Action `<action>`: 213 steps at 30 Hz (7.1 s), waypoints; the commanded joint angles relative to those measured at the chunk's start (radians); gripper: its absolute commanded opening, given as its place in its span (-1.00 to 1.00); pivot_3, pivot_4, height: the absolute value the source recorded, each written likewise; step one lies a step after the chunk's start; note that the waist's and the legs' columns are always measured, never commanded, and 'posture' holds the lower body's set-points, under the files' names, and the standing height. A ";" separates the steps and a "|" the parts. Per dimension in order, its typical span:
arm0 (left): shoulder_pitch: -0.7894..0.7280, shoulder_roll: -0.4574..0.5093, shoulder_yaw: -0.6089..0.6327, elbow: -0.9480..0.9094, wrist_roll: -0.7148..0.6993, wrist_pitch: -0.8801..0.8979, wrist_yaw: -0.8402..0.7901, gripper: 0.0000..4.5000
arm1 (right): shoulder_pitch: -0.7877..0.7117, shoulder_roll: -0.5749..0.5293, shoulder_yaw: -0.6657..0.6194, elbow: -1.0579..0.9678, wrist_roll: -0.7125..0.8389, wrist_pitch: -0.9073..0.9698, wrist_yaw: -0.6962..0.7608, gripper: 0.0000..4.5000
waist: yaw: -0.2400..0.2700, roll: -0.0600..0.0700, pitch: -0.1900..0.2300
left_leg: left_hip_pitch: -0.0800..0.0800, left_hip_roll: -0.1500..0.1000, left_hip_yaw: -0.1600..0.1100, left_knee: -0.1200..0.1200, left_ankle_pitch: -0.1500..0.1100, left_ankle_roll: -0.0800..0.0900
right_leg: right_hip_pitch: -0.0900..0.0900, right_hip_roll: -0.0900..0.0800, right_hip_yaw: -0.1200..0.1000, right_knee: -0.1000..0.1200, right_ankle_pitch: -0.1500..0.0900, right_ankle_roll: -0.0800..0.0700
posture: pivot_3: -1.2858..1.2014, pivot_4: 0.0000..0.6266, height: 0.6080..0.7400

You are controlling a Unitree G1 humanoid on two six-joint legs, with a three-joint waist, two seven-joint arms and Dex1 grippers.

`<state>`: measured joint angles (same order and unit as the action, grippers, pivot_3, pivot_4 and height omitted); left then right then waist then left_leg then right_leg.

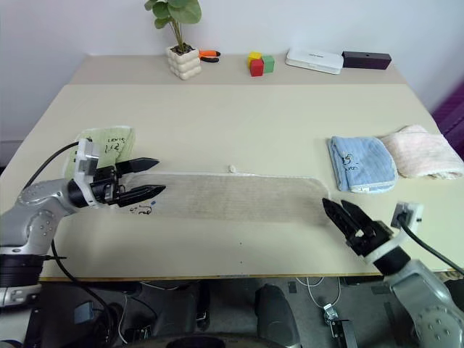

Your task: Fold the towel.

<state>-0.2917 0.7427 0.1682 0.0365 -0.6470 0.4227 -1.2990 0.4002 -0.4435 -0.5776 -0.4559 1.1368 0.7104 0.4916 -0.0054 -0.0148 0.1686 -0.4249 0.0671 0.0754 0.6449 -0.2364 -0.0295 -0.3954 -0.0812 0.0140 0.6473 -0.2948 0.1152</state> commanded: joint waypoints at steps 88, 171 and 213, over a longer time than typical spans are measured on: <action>-0.023 -0.021 0.009 0.037 0.038 -0.088 -0.026 1.00 | -0.278 -0.173 0.164 0.116 -0.170 -0.025 0.110 -0.99 | -0.005 -0.009 -0.007 | -0.001 0.000 -0.017 0.001 0.000 0.000 | 0.006 0.001 -0.014 0.002 -0.006 -0.012 | 0.03 -0.52 1.00; 0.188 0.041 0.105 -0.226 -0.056 0.020 0.065 1.00 | -0.663 0.049 0.748 0.186 -0.506 0.001 0.322 0.73 | -0.007 -0.007 -0.004 | -0.002 0.000 -0.016 0.001 0.000 0.000 | 0.004 0.001 -0.015 0.002 -0.006 -0.012 | 0.03 -0.52 1.00; 0.399 -0.139 0.204 -0.442 -0.496 0.467 0.493 1.00 | -0.766 0.194 0.723 0.645 -0.919 -0.763 0.298 -0.97 | -0.014 -0.005 -0.003 | 0.001 0.000 -0.018 0.000 0.001 -0.002 | 0.006 0.001 -0.014 0.004 -0.004 -0.008 | 0.03 -0.52 1.00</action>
<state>0.0871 0.6120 0.3412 -0.3619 -1.0658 0.8581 -0.8388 -0.3585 -0.2394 0.1397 0.2768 0.1801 -0.0702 0.7526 -0.0194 -0.0200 0.1657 -0.4243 0.0673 0.0569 0.6450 -0.2352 -0.0315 -0.3895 -0.0809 -0.0003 0.6510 -0.2993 0.1069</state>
